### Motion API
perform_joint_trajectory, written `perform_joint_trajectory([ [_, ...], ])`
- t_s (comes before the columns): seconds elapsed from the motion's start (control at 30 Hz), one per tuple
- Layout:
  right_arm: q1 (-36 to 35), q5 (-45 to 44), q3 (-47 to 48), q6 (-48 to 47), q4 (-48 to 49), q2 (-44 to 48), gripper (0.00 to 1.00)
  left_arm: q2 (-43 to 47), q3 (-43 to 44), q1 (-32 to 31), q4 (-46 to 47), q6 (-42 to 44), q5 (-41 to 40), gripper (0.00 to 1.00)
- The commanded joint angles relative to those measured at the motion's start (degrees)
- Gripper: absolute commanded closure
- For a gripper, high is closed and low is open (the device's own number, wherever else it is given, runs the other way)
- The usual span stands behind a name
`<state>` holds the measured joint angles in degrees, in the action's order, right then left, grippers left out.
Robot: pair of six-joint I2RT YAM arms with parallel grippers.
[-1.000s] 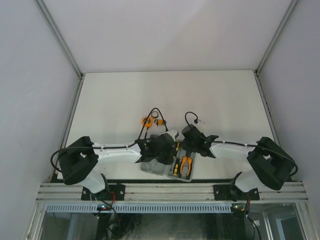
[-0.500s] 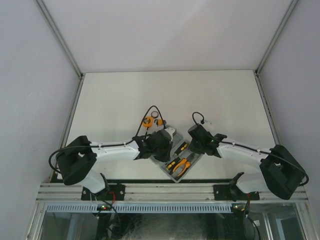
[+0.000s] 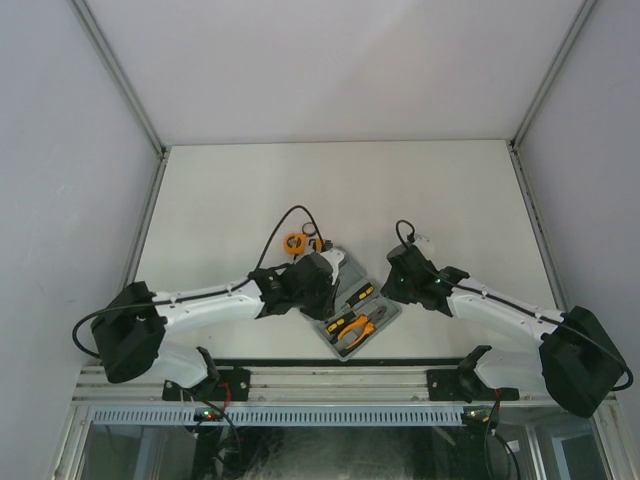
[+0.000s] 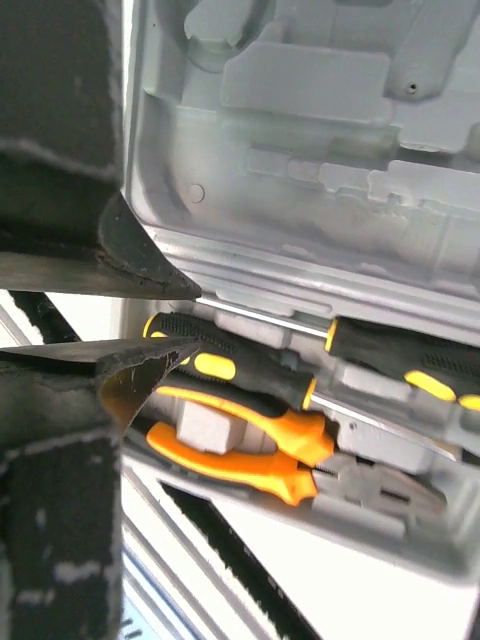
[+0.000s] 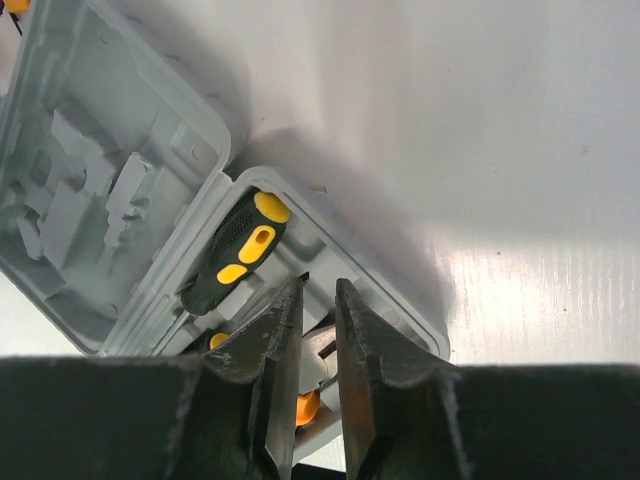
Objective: Sort the tools into containers
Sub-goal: Adjust the storage box at the center of the board.
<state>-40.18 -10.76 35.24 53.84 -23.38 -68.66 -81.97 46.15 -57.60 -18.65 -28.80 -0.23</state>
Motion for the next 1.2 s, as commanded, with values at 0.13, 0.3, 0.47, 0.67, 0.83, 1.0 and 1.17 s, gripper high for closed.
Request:
perform_joint_trajectory([
  [0.13,0.0,1.6,1.0,-1.2,1.0,0.2,0.82,4.7,1.6,0.2,4.9,4.4,4.3,0.69],
  [0.3,0.4,-0.9,1.0,-0.2,-2.4,-0.9,0.81,2.3,2.0,0.1,5.8,6.0,5.5,0.66],
  [0.47,2.0,1.0,1.0,-1.8,-1.0,-3.5,0.84,1.1,2.1,0.1,6.6,6.0,6.0,0.65],
  [0.67,4.4,2.6,1.0,-4.2,2.4,-8.2,0.88,0.5,2.2,0.1,6.8,5.9,6.0,0.64],
  [0.83,5.7,3.0,3.8,-10.1,4.5,-12.3,0.88,0.2,2.2,0.1,6.9,5.8,5.9,0.64],
  [1.0,6.1,4.9,8.7,-15.9,5.7,-16.7,0.89,0.1,2.8,0.1,7.0,5.4,5.8,0.63],
  [1.17,6.0,6.7,11.8,-19.4,6.0,-18.6,0.89,0.3,3.7,0.2,6.8,4.5,3.9,0.61],
])
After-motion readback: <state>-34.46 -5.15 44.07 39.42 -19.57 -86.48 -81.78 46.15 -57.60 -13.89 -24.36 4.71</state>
